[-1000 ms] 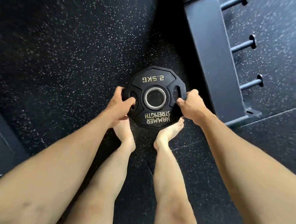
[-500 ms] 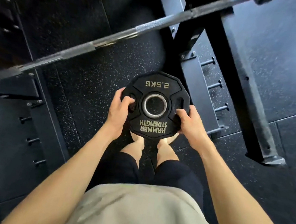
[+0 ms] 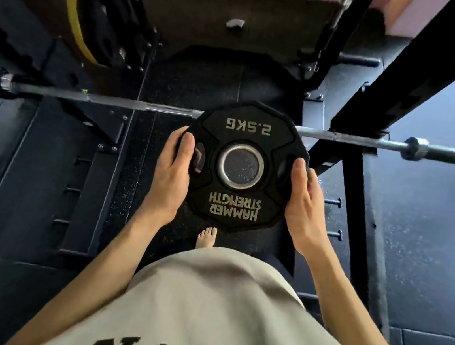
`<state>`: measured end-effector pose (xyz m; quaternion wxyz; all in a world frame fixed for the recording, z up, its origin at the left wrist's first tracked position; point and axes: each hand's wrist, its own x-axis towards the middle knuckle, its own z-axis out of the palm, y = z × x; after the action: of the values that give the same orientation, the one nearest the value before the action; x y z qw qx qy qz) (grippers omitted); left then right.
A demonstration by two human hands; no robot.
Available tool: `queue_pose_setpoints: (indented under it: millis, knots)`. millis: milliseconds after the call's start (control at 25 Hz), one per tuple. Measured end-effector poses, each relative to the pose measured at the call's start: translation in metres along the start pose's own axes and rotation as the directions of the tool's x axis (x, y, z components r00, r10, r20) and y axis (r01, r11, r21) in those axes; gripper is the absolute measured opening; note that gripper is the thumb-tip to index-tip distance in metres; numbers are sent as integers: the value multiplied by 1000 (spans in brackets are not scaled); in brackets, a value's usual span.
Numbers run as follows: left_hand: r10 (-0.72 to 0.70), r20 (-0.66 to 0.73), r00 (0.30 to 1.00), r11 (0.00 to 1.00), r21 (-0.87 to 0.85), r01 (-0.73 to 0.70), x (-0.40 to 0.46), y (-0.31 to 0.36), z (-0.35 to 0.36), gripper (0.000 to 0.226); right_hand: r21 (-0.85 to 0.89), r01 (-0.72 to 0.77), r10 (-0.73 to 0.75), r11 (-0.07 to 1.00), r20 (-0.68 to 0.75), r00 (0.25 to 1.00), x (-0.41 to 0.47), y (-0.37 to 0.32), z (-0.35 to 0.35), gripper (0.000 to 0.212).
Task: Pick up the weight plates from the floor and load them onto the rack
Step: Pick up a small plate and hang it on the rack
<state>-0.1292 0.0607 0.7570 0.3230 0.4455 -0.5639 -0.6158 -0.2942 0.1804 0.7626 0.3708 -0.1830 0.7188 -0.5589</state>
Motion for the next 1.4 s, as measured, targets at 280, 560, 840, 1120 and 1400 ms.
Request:
queue_pose_setpoints:
  millis: [280,560,840,1120,1400]
  knots:
    - [22,-526,850,991,-101,-88,-121,15,-24,28,-84,187,-128,979,460,878,-31,-33,17,54]
    - [29,-905,425,976,-66,-206,-271,10,-74,20,-103,362,-127,926,819,559,-133,-33,93,45]
    - [53,-990,127,974,24,-223,-445,-13,-161,20,-36,446,-96,894,958,270,-307,16,181,49]
    - [61,-996,58,982,50,-184,-567,-38,-267,26,-25,410,-55,912,982,181,-447,55,267,53]
    - [46,-999,11,987,43,-155,-585,-53,-399,22,-9,390,-45,921,991,130,-508,70,398,57]
